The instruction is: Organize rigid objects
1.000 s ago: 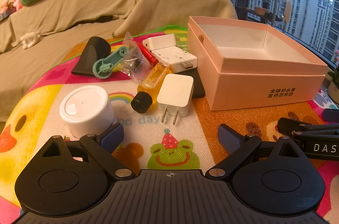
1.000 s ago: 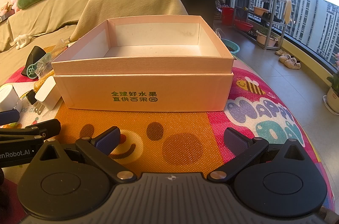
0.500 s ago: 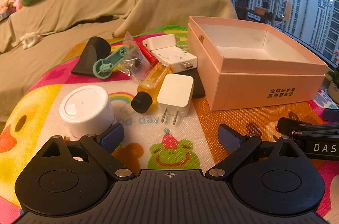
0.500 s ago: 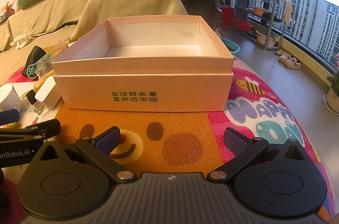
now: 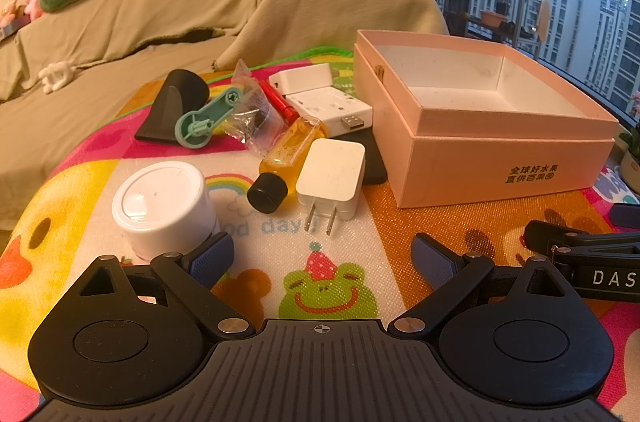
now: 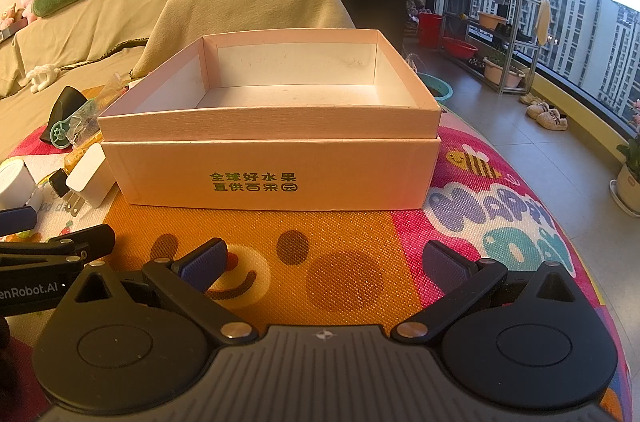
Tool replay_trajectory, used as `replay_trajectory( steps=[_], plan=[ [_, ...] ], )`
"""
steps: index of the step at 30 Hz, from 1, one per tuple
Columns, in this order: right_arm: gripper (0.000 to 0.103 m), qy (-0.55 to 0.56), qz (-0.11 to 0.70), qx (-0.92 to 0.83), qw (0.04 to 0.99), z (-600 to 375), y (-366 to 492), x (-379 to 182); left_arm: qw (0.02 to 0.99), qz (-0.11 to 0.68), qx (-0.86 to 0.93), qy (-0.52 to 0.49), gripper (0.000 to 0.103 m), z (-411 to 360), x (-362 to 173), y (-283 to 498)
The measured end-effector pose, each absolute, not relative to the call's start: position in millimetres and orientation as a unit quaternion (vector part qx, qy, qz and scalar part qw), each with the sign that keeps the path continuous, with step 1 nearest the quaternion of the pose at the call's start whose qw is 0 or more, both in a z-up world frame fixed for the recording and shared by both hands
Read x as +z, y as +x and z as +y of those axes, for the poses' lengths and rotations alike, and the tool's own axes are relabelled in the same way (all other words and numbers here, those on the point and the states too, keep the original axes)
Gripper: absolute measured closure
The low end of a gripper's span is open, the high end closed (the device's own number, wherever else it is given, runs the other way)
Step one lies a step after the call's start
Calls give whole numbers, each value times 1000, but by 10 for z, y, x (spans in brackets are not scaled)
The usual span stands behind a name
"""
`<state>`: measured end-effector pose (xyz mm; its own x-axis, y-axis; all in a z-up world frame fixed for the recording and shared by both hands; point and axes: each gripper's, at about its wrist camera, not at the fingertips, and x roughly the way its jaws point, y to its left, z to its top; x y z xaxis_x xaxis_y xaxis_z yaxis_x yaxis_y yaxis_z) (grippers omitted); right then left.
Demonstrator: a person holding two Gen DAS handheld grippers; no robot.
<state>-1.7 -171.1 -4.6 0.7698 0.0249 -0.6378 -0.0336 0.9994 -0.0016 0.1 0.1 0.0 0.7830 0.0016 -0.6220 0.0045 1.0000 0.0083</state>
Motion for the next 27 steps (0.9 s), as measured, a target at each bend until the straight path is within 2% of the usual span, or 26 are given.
replay_trajectory(
  steps=[24, 27],
  plan=[
    [0, -3, 340, 17, 940, -1715, -4, -48, 945, 328, 0, 6, 4, 7, 0, -2],
    [0, -7, 350, 25, 937, -1744, 48, -45, 946, 325, -6, 0, 7, 14, 1, -28]
  ],
)
